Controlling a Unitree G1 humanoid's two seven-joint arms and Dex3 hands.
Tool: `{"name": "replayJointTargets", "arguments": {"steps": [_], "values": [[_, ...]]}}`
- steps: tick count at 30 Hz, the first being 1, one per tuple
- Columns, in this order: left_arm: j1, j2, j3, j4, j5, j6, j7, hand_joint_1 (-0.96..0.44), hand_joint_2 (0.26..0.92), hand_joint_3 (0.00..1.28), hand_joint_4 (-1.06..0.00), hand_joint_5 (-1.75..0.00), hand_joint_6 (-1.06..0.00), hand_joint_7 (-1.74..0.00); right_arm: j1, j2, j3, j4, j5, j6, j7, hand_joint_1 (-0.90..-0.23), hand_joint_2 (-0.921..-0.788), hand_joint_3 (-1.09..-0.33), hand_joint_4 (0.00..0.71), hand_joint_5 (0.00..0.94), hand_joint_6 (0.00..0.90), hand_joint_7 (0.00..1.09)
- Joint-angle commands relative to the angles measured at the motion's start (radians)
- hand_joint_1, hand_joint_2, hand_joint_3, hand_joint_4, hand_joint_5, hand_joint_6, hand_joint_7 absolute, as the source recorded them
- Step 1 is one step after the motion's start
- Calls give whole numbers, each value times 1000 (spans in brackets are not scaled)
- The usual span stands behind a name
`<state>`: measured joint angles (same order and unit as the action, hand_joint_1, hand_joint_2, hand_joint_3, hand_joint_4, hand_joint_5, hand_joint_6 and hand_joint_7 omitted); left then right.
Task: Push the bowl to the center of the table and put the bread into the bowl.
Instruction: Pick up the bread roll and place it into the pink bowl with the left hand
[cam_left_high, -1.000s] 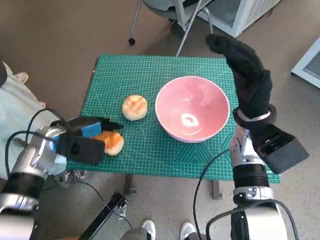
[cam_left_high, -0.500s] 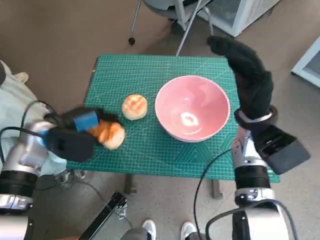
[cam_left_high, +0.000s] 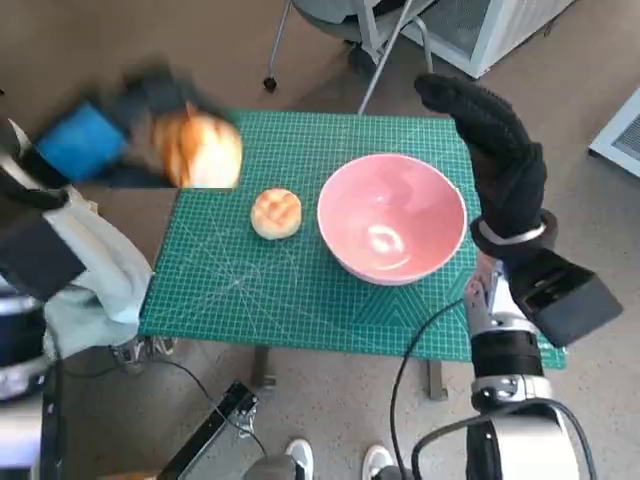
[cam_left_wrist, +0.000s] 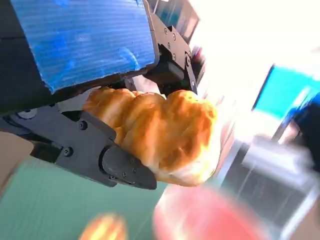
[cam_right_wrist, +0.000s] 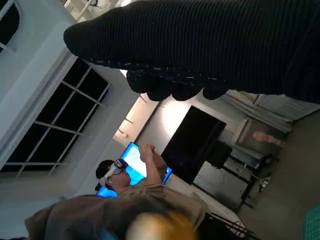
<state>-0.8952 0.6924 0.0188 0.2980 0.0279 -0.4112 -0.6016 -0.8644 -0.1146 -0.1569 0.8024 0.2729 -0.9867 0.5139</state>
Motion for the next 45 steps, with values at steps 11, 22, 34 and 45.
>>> {"name": "replayJointTargets", "arguments": {"steps": [11, 22, 34, 45], "values": [[-200, -197, -247, 175, 271, -23, 69, 1, 917, 47, -667, -1188, -707, -1086, 11, -1, -3, 17, 3, 3, 2, -548, -921, -699, 363, 7, 0, 870], [-312, -324, -374, 597, 418, -203, 187, -1, 920, 67, -649, -1227, -670, -1106, 31, -19, -12, -5, 13, 0, 6, -542, -921, -690, 359, 5, 0, 843], [-305, -358, -419, 718, 435, -163, 102, -179, 792, 54, -68, -154, -20, -509, 49, -26, -27, -18, 7, -7, -13, -554, -921, -676, 361, 4, 8, 830], [-269, -307, -331, 729, 344, -268, 110, -192, 803, 15, -218, -57, -151, -488, 53, -37, -35, -14, 4, -23, -20, -557, -921, -675, 360, 3, 12, 820]]}}
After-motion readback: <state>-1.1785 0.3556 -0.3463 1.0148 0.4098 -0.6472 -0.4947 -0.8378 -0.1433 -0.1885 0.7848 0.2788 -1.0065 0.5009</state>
